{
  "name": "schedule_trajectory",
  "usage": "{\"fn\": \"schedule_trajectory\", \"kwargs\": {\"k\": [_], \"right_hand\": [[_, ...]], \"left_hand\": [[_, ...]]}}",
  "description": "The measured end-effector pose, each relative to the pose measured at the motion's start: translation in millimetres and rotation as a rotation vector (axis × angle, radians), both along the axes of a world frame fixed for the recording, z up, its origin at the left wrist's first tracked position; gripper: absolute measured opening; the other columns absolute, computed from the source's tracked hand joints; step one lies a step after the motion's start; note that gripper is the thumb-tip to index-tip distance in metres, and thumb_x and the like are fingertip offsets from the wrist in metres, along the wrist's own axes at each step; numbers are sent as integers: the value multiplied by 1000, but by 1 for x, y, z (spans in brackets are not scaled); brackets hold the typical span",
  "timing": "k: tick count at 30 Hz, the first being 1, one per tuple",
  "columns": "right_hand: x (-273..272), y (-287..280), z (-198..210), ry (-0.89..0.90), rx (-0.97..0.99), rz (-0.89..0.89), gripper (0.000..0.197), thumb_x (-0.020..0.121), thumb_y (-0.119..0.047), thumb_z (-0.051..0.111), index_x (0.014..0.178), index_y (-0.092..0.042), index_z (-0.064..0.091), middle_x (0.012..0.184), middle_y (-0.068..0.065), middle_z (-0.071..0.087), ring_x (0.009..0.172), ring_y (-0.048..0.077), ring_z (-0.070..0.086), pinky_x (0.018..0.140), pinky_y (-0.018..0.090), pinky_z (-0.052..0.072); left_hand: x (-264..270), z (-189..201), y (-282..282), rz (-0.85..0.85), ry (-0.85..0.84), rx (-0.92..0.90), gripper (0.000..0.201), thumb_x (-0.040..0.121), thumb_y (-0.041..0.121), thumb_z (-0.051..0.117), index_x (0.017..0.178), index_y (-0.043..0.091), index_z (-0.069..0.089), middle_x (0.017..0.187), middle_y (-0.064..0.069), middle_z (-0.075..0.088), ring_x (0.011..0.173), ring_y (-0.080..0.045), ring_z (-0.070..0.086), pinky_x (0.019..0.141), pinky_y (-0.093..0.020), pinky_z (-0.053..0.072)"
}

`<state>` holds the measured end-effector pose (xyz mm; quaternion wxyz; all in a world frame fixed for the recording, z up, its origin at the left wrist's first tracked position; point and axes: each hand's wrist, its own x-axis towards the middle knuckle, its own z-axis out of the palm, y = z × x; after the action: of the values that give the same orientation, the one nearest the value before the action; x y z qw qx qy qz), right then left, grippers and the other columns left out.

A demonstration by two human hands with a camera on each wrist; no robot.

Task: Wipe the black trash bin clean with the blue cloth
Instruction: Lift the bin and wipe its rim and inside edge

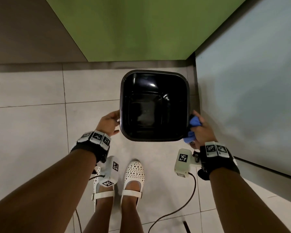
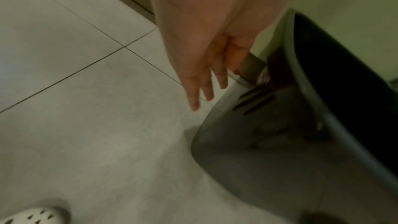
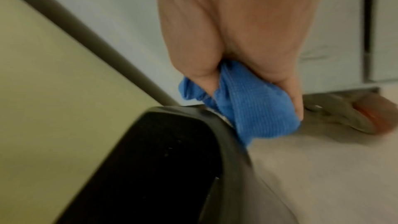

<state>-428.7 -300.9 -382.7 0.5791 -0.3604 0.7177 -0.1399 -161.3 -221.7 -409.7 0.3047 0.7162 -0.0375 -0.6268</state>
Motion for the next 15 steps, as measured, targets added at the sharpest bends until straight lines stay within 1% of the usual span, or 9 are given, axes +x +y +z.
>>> {"fn": "schedule_trajectory", "kwargs": {"k": [2,4,7,9,10,11,13,14,15], "right_hand": [[0,-3,18,121,-153,68,58,88,11,40,123,-35,47,127,13,55,110,32,56,96,47,45],[10,0,36,113,-293,158,59,88,8,42,129,-34,44,130,6,54,120,30,52,99,45,45],[45,20,58,35,-397,350,64,86,5,46,129,-40,39,140,3,45,129,21,44,107,38,38],[77,36,59,66,-408,542,66,86,10,46,133,-34,33,145,7,38,133,22,36,109,25,30],[92,44,57,94,-399,637,66,86,11,45,138,-27,32,147,9,33,134,24,33,108,23,27],[106,53,52,121,-372,736,67,86,10,45,142,-22,29,149,10,28,135,25,29,109,26,25],[123,72,38,206,-282,934,76,86,2,48,148,-23,13,152,7,17,135,27,23,112,40,23],[128,81,30,279,-270,1018,79,86,-5,53,149,-25,8,152,7,17,133,28,24,110,45,23],[130,89,22,367,-301,1087,84,84,-14,61,149,-24,10,150,8,24,130,28,31,107,50,27]], "left_hand": [[10,10,-11,106,-72,3,40,93,10,37,131,15,47,133,-5,54,125,-21,45,102,-40,32],[15,18,-22,153,-148,-67,40,95,27,41,133,14,45,140,-5,48,128,-17,41,108,-37,26],[13,28,-39,-105,-232,-88,60,91,36,50,142,13,27,148,-9,35,135,-20,35,107,-29,26],[8,27,-48,-250,-215,-50,74,90,36,53,146,11,11,152,-13,28,138,-24,32,110,-30,26],[5,28,-50,-278,-219,-51,77,90,33,53,146,8,6,151,-15,29,137,-26,34,110,-30,27],[1,28,-51,-294,-239,-59,79,90,30,53,146,6,2,149,-16,32,135,-27,37,109,-30,29],[-5,26,-47,-291,-285,-66,80,91,23,54,145,4,-2,143,-19,40,131,-28,42,105,-29,31],[-8,24,-44,-279,-292,-78,80,91,20,53,145,4,-3,141,-20,42,129,-29,44,104,-29,33],[-10,23,-40,-266,-295,-92,79,91,17,53,145,5,-4,140,-20,44,127,-30,45,102,-29,34]]}}
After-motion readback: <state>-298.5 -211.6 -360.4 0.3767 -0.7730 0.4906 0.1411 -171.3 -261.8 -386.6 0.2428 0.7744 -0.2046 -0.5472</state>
